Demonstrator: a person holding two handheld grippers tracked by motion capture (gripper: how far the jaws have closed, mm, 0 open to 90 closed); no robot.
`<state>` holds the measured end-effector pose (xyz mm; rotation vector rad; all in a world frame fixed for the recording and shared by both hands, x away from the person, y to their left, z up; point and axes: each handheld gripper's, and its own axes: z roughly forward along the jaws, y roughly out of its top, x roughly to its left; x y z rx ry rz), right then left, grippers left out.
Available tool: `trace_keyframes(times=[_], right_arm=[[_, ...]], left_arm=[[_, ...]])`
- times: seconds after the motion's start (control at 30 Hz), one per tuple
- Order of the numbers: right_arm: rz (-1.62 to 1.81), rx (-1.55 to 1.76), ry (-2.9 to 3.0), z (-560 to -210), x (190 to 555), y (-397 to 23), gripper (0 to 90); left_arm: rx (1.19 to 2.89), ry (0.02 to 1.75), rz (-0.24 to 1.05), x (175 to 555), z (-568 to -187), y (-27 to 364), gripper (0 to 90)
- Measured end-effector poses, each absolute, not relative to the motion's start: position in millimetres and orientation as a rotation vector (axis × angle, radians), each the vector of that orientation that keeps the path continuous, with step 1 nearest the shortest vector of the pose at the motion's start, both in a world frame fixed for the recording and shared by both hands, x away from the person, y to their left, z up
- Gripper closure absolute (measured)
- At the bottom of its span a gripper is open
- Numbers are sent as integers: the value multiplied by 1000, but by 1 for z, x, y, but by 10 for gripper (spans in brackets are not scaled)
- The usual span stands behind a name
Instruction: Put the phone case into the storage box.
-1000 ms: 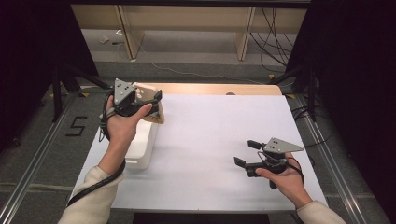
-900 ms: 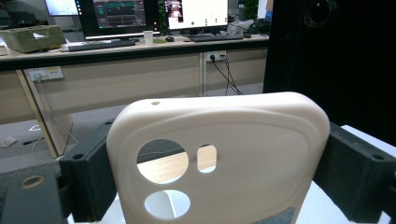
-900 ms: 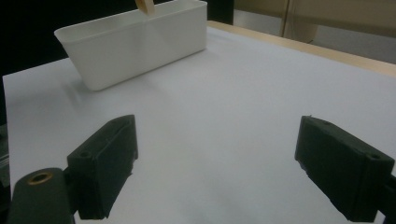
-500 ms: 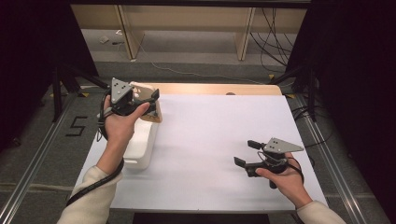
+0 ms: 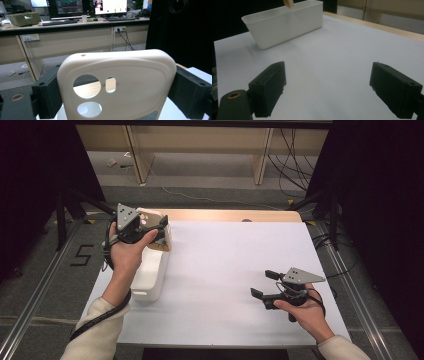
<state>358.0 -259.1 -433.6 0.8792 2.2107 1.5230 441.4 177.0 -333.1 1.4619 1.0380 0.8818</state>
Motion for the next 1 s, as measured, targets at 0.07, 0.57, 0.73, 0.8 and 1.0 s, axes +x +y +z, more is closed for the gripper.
trace_keyframes(times=[0.07,0.57,0.73,0.8,1.0], right_arm=[[1523,880,2211,-434,358,-259,146],[1521,880,2213,-434,358,-259,146],[1521,880,2214,-434,358,-259,146],[1524,880,2213,-434,358,-259,146],[1523,879,2214,-434,358,-259,146]], left_arm=[[1462,1038,883,441,-333,178,109],[1468,1051,890,443,-334,182,109],[1469,1055,893,443,-335,183,109],[1466,1058,894,444,-335,184,109],[1471,1062,897,444,-336,185,109]])
